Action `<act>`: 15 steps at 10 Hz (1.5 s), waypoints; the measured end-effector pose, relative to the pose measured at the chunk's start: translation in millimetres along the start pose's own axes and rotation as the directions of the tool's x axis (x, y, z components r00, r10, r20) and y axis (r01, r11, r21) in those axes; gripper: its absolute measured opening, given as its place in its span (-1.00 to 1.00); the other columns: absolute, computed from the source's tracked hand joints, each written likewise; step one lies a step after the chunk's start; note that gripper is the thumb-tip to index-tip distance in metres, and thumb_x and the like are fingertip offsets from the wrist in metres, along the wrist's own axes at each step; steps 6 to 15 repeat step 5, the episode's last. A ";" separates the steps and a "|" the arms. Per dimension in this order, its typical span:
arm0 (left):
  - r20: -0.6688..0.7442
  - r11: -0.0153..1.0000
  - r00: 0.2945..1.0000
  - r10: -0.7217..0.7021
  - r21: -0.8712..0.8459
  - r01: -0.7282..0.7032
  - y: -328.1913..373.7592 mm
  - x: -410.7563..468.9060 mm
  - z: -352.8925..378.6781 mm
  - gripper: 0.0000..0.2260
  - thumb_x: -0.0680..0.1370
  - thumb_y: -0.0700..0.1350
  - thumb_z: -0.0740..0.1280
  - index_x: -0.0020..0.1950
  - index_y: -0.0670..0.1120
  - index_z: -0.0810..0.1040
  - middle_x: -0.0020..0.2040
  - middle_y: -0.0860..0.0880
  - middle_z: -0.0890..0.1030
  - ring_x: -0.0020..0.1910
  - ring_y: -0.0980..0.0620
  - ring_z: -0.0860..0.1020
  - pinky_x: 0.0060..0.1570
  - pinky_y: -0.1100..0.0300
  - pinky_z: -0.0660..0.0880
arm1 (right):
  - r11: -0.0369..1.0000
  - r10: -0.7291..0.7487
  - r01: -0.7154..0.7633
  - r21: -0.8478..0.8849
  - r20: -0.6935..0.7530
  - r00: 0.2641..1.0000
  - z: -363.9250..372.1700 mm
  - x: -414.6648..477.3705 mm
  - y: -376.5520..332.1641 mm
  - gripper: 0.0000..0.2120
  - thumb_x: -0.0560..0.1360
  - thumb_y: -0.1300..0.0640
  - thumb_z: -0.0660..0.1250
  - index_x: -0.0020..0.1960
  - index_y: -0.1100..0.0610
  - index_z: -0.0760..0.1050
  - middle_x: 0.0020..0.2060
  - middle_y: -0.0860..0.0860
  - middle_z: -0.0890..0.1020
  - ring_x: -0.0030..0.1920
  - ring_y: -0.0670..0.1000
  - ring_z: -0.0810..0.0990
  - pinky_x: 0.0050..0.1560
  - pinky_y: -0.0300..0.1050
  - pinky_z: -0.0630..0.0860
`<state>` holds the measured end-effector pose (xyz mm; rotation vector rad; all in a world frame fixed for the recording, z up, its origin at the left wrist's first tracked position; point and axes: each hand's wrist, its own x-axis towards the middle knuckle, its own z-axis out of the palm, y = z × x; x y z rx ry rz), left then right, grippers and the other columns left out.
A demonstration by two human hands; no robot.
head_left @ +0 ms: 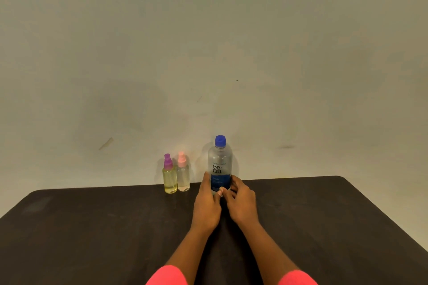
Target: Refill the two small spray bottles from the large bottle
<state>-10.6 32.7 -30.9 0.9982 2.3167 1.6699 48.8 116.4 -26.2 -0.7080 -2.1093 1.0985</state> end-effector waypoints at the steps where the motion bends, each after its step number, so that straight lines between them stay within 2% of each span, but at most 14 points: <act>1: 0.016 1.000 1.000 -0.023 -0.005 0.023 1.6 -0.5 -0.7 -0.45 0.61 -0.21 0.22 0.55 -0.03 0.09 0.44 0.03 0.36 0.37 0.11 0.37 0.25 0.35 0.29 | 1.000 0.001 -0.002 0.024 0.026 1.000 0.3 -2.7 -2.8 -0.58 0.51 0.18 0.34 0.35 0.07 0.39 0.14 -0.04 0.59 0.03 -0.16 0.55 0.04 -0.38 0.45; 2: 0.056 0.999 0.998 -0.043 0.008 0.043 5.1 -2.8 -3.2 -0.40 0.62 -0.21 0.21 0.57 -0.05 -0.01 0.49 0.01 0.29 0.44 0.07 0.31 0.28 0.35 0.23 | 0.999 0.019 -0.020 0.030 0.043 0.999 -1.1 -5.1 -6.6 -0.57 0.51 0.22 0.32 0.35 0.05 0.38 0.18 -0.05 0.57 0.15 -0.12 0.54 0.08 -0.43 0.43; 3: 0.063 0.994 0.992 -0.105 0.023 0.104 15.2 -1.2 -11.9 -0.37 0.62 -0.23 0.20 0.57 -0.06 -0.10 0.53 -0.05 0.21 0.48 -0.01 0.25 0.37 0.21 0.23 | 0.997 0.059 -0.061 0.046 0.035 0.998 -9.2 -5.5 -17.1 -0.46 0.49 0.23 0.33 0.42 0.04 0.26 0.28 -0.06 0.47 0.28 -0.09 0.43 0.23 -0.25 0.38; 4: 0.008 0.995 0.997 -0.078 0.061 0.077 31.4 0.5 -21.7 -0.38 0.62 -0.23 0.20 0.57 -0.04 -0.08 0.54 -0.04 0.18 0.49 -0.03 0.22 0.40 0.10 0.25 | 0.995 0.089 -0.090 -0.040 -0.004 0.996 -19.6 -6.1 -33.8 -0.37 0.53 0.18 0.29 0.51 0.10 0.08 0.43 0.01 0.29 0.43 0.01 0.25 0.36 -0.14 0.25; 5: -0.013 0.989 0.999 -0.032 0.147 0.033 57.2 -12.3 -34.5 -0.37 0.61 -0.18 0.22 0.57 -0.05 -0.07 0.57 -0.01 0.09 0.52 -0.01 0.15 0.43 0.09 0.19 | 0.987 0.075 -0.071 -0.147 0.024 0.997 -31.1 -21.7 -57.0 -0.36 0.57 0.10 0.23 0.53 0.11 -0.02 0.49 0.03 0.18 0.48 0.02 0.13 0.41 -0.13 0.17; 15: -0.013 0.989 0.999 -0.032 0.147 0.033 57.2 -12.3 -34.5 -0.37 0.61 -0.18 0.22 0.57 -0.05 -0.07 0.57 -0.01 0.09 0.52 -0.01 0.15 0.43 0.09 0.19 | 0.987 0.075 -0.071 -0.147 0.024 0.997 -31.1 -21.7 -57.0 -0.36 0.57 0.10 0.23 0.53 0.11 -0.02 0.49 0.03 0.18 0.48 0.02 0.13 0.41 -0.13 0.17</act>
